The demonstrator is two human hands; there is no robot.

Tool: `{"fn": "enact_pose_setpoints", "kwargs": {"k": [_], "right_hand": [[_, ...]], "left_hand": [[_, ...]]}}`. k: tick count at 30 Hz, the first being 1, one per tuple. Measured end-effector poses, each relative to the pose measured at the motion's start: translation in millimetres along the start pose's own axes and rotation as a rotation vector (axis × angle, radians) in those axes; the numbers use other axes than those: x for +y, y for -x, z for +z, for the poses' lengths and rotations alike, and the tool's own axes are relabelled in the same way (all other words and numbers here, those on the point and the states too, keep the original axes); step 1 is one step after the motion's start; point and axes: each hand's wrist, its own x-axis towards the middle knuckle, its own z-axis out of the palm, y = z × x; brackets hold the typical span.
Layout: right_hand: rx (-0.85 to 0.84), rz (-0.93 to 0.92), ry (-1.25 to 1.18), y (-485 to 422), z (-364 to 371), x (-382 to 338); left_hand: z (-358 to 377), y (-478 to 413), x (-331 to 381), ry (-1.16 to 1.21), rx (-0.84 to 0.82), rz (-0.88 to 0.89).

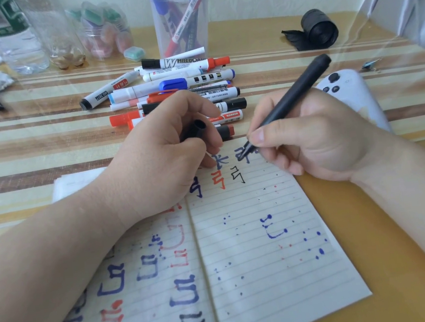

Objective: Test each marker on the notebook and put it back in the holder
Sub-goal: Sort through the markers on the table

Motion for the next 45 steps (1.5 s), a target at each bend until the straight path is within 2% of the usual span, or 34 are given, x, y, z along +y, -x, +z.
{"fn": "enact_pose_setpoints", "kwargs": {"k": [5,11,24,34,39,45], "right_hand": [[-0.007,-0.073,0.037,0,3,4],[0.091,-0.195,-0.119,0,3,4],[0.104,-0.217,-0.088,-1,9,6],[0.120,-0.263,-0.087,1,7,2],[0.145,-0.260,-0.101,0,5,4],[0.065,-0.224,-0.202,-1,10,7]], "left_hand": [[1,1,0,0.001,-0.015,0.002],[1,4,2,-0.070,-0.051,0.014],[2,7,3,-0.073,-0.075,0.024],[-2,4,1,0.103,-0.035,0.055],[-5,0,0,0.300,0.011,0.030],[-6,0,5,0.561,-0.003,-0.029]]}}
